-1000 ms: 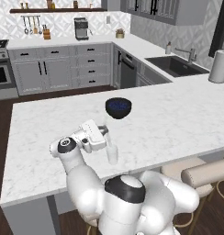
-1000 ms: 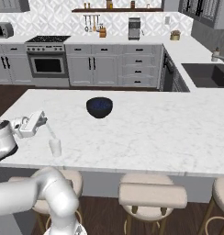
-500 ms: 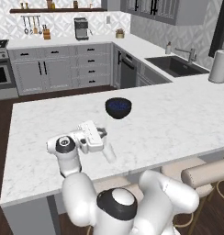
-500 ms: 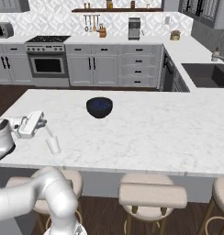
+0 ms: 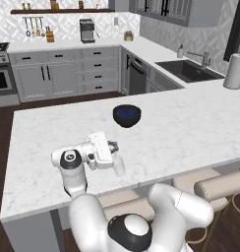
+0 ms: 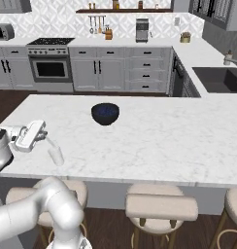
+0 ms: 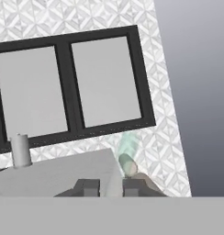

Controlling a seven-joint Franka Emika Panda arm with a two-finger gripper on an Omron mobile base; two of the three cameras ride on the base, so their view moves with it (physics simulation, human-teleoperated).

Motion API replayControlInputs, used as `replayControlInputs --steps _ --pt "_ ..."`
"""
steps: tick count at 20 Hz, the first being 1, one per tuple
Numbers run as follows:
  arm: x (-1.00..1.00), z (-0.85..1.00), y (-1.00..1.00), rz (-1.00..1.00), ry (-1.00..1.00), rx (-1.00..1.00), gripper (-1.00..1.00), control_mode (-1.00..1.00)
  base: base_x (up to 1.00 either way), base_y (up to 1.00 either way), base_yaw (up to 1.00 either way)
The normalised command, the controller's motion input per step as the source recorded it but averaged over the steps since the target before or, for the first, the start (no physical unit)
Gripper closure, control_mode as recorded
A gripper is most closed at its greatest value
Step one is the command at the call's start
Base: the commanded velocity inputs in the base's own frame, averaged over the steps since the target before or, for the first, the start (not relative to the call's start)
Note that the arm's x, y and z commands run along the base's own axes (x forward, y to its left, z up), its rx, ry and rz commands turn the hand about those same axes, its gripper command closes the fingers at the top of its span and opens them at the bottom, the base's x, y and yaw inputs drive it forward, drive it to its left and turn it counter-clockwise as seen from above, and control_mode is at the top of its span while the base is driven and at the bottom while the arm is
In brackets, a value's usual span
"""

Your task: Take a straw from the drawer in front and place it inside the glass cup on the dining counter.

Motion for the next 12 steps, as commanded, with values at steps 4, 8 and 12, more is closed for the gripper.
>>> replayControlInputs --steps 4,8,12 --pt "0.0 0.0 -0.3 -0.1 0.0 0.0 1.0 -1.0 0.0 0.0 0.0" --pt "-0.08 0.0 -0.08 -0.08 0.0 0.02 1.0 -1.0 0.0 0.0 0.0" --pt "-0.24 0.08 0.0 -0.08 0.0 0.04 1.0 -1.0 0.0 0.0 0.0"
